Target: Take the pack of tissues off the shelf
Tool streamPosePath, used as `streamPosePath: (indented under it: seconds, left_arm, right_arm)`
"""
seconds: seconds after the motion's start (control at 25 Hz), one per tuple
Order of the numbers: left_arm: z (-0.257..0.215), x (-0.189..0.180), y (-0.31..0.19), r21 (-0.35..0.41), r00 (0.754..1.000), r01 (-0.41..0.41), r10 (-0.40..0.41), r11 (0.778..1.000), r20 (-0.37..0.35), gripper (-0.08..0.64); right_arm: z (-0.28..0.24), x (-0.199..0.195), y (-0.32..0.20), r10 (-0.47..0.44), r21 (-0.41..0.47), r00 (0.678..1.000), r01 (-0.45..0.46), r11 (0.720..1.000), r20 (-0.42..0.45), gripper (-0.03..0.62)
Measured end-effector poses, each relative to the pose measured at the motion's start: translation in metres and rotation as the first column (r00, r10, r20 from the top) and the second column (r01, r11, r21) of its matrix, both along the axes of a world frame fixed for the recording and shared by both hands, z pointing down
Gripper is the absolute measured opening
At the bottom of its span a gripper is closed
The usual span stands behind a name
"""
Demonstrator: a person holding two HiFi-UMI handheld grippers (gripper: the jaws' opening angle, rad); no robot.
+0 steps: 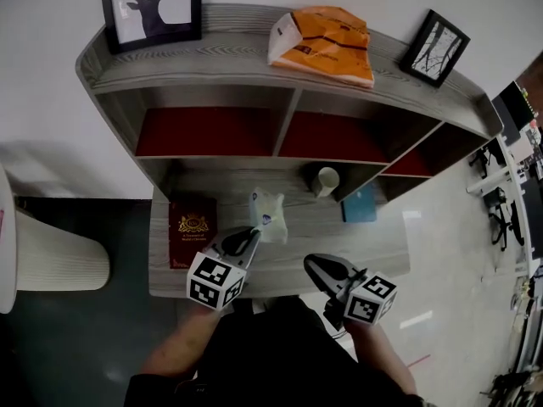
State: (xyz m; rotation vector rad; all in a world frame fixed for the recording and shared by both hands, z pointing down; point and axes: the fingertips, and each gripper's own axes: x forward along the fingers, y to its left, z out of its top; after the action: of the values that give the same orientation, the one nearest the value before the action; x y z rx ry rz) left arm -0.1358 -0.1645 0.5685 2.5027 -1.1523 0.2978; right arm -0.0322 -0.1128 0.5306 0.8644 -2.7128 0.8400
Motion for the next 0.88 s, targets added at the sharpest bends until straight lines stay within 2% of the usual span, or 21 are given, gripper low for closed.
streamPosePath:
  seconds: [0.44, 0.76, 0.88]
  left_arm:
    - [0.060, -0.008, -0.004, -0.071, 0.999, -0.032, 0.035, 0.997, 0.041, 0.032]
    - [0.117, -0.007, -0.018, -0.126, 0.990, -0.060, 0.075, 0.990, 0.120, 0.032]
    - [0.138, -0.013, -0.018, -0.167, 0.988, -0.038, 0.062, 0.985, 0.144, 0.034]
  right_arm:
    - [-0.003, -0.017, 0.018, 0.012, 0.013, 1.000, -0.012, 1.000, -0.006, 0.018]
    - [0.002, -0.024, 0.022, 0.006, -0.008, 1.000, -0.006, 1.000, -0.013, 0.018]
    - [0.003, -0.022, 0.024, 0.008, -0.009, 1.000, -0.008, 1.000, -0.016, 0.018]
